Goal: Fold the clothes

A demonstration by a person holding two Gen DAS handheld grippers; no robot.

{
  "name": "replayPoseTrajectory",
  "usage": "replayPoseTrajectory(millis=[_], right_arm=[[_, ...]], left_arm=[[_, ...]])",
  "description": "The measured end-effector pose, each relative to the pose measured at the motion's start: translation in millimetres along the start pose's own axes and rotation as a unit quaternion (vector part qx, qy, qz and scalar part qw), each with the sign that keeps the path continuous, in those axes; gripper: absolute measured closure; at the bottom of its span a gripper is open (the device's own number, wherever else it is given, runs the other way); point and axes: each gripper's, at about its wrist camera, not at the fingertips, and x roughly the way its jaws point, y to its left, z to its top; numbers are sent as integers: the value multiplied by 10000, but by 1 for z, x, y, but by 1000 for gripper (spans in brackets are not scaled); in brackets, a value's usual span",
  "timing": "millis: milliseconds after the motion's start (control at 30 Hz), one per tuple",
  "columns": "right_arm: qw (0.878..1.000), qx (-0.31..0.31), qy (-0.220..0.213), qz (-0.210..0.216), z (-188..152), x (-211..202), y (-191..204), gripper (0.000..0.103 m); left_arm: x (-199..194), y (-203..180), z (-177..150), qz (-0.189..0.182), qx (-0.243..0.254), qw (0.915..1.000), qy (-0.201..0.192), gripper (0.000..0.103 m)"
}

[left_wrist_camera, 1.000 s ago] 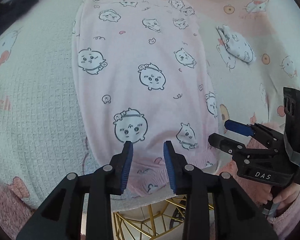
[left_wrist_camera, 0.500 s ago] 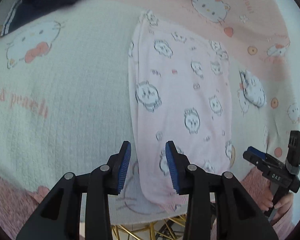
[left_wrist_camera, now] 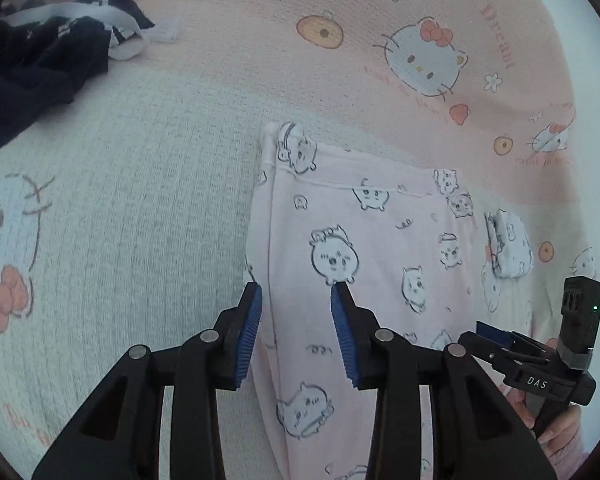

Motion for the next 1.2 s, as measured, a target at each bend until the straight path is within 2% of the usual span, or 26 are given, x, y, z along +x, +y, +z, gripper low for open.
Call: replayPoseTrajectory(millis=[67, 267, 400, 533, 567, 633, 767, 833, 900, 1000, 1100, 1200], right_arm=[[10000, 36, 57, -67, 9, 8, 1, 35], [9999, 40, 97, -137, 10, 9, -1, 35], [9995, -228, -7, -222, 14, 13, 8, 35], [9964, -648, 146, -522, 17, 25, 22, 33], [9944, -811, 161, -655, 17, 27, 28, 33], [9927, -926, 158, -758, 16, 26, 32, 33], [9948, -744, 187, -664, 17, 26, 27, 34], [9956, -670, 214, -613, 16, 27, 24, 34], [9961, -667, 251, -522, 16, 29, 23, 28], [9965, -669, 283, -423, 16, 31, 22, 25], [9973, -573, 262, -383, 16, 30, 20, 24], [9968, -620, 242, -437, 14, 31, 23, 21]], left_arm=[[12, -3, 3, 197, 80, 9996, 180, 65], [9, -10, -8, 263, 200, 9994, -134, 70], [6, -8, -11, -78, 72, 9997, -205, 70], [10, -8, -12, -305, 42, 9994, -172, 72], [10, -10, -11, -265, 52, 9994, -194, 74], [11, -14, -8, -185, 73, 9995, -238, 87], [14, -15, -11, 164, 171, 9996, -147, 91], [12, -15, -14, 123, 176, 9996, -184, 93], [5, -15, -17, 29, 181, 9992, -356, 93], [-1, -19, -18, 81, 300, 9982, -512, 93], [1, -27, -17, 94, 453, 9979, -457, 93], [6, -28, -16, 98, 403, 9986, -314, 93]])
